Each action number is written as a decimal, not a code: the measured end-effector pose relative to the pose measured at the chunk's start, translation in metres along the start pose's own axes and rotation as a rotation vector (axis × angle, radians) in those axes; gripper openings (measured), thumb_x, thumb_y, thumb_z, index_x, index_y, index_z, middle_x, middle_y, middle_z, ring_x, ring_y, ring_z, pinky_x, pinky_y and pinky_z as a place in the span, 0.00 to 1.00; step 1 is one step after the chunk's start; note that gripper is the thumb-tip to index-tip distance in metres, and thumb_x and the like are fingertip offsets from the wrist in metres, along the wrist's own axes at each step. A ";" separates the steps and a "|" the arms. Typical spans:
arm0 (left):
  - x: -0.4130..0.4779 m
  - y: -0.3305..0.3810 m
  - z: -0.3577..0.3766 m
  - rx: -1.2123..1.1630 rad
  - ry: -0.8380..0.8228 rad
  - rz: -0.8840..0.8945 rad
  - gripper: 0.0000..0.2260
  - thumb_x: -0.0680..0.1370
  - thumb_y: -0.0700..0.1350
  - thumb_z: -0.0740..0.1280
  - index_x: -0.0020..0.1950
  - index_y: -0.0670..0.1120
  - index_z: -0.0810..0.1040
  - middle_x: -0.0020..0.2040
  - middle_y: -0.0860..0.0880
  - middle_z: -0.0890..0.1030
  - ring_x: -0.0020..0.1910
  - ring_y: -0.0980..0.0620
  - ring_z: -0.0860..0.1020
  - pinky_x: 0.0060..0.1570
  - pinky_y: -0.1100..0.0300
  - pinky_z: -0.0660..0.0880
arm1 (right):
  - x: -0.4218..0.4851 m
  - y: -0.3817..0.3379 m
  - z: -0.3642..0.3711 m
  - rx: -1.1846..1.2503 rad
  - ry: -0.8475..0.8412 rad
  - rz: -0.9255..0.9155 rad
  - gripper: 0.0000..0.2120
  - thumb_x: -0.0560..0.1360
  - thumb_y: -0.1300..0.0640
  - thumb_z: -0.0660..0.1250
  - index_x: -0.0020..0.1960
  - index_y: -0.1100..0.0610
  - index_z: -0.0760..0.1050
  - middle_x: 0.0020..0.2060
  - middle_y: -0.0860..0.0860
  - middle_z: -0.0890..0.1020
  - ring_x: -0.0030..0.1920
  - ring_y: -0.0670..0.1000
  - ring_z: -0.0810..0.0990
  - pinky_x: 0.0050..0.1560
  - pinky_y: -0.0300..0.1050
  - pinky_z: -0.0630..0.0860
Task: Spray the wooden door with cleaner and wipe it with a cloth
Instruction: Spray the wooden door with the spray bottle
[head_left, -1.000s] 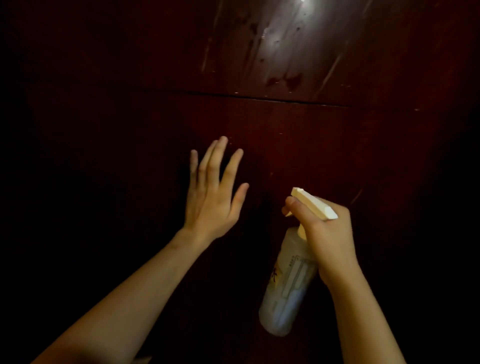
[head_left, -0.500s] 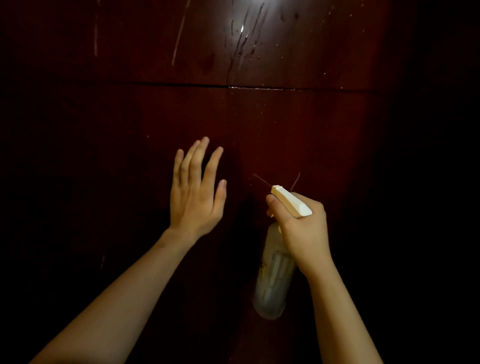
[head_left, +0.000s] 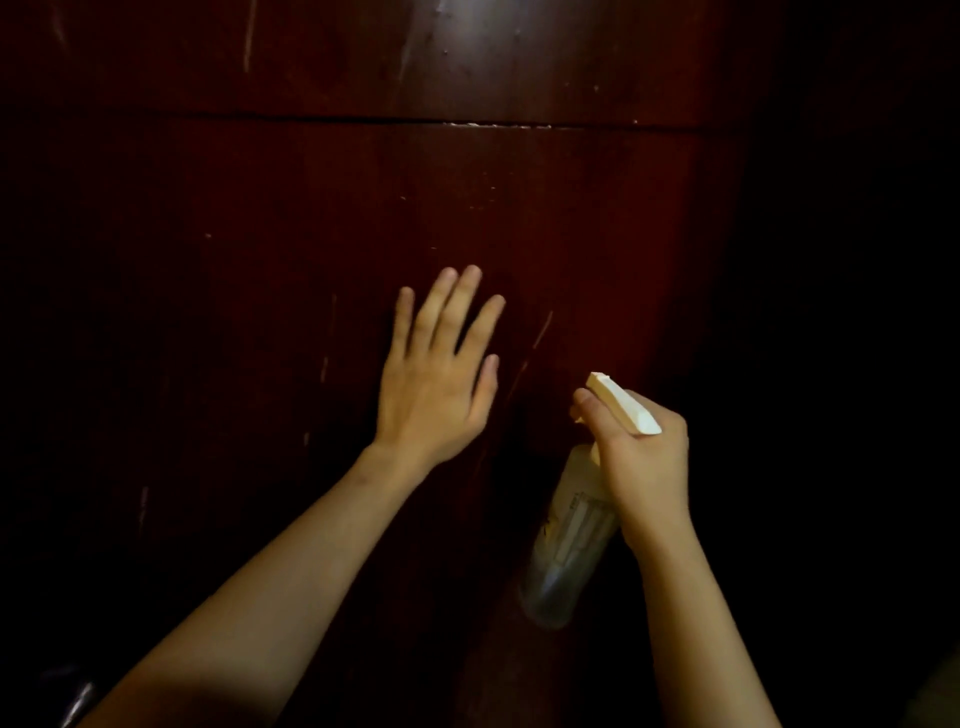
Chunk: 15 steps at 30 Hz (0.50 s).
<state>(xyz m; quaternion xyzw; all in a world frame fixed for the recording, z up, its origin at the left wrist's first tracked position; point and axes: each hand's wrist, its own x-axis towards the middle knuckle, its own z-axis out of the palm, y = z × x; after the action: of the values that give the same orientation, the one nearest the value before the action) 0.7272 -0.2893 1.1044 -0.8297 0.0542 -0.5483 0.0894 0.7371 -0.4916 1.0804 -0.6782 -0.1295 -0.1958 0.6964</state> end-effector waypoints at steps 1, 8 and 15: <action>0.001 0.014 0.008 -0.005 -0.024 0.025 0.25 0.84 0.50 0.60 0.81 0.46 0.64 0.84 0.41 0.59 0.84 0.42 0.54 0.82 0.40 0.45 | 0.001 0.005 -0.007 -0.013 0.018 0.002 0.14 0.76 0.51 0.74 0.41 0.62 0.82 0.38 0.62 0.83 0.43 0.63 0.82 0.40 0.46 0.75; 0.006 0.055 0.049 0.124 -0.114 -0.062 0.27 0.86 0.56 0.54 0.84 0.50 0.57 0.85 0.43 0.52 0.84 0.41 0.49 0.81 0.35 0.44 | 0.023 0.029 -0.048 -0.063 0.062 0.023 0.15 0.77 0.50 0.73 0.38 0.61 0.81 0.36 0.62 0.82 0.34 0.53 0.79 0.37 0.47 0.73; 0.002 0.054 0.061 0.166 -0.082 -0.065 0.28 0.86 0.56 0.51 0.85 0.50 0.53 0.85 0.43 0.51 0.84 0.41 0.48 0.81 0.34 0.44 | 0.036 0.052 -0.050 -0.092 0.021 0.043 0.21 0.73 0.44 0.72 0.35 0.62 0.75 0.31 0.62 0.79 0.30 0.53 0.76 0.33 0.51 0.71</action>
<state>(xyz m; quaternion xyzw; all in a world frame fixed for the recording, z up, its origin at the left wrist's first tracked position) 0.7842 -0.3368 1.0721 -0.8424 -0.0221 -0.5193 0.1420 0.7880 -0.5444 1.0475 -0.7099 -0.0983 -0.1937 0.6700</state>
